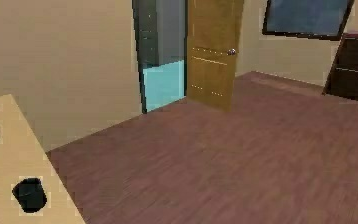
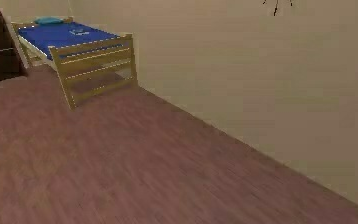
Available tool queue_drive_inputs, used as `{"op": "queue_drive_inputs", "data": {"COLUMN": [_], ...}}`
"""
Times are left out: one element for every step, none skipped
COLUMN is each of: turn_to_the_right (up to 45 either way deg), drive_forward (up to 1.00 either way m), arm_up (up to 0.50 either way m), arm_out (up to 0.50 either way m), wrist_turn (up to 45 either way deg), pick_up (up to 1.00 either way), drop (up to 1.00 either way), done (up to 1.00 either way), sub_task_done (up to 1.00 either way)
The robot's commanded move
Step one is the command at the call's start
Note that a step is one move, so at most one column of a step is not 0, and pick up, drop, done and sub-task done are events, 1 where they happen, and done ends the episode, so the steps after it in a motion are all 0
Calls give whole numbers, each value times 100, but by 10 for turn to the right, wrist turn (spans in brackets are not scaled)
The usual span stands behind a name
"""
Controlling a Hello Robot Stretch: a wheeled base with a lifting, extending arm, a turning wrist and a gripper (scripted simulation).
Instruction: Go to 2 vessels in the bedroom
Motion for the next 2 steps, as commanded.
{"op": "queue_drive_inputs", "data": {"turn_to_the_right": [330,0], "drive_forward": [0,75], "arm_up": [0,0], "arm_out": [0,0], "wrist_turn": [0,0], "pick_up": [0,0], "drop": [0,0], "done": [0,0], "sub_task_done": [0,0]}}
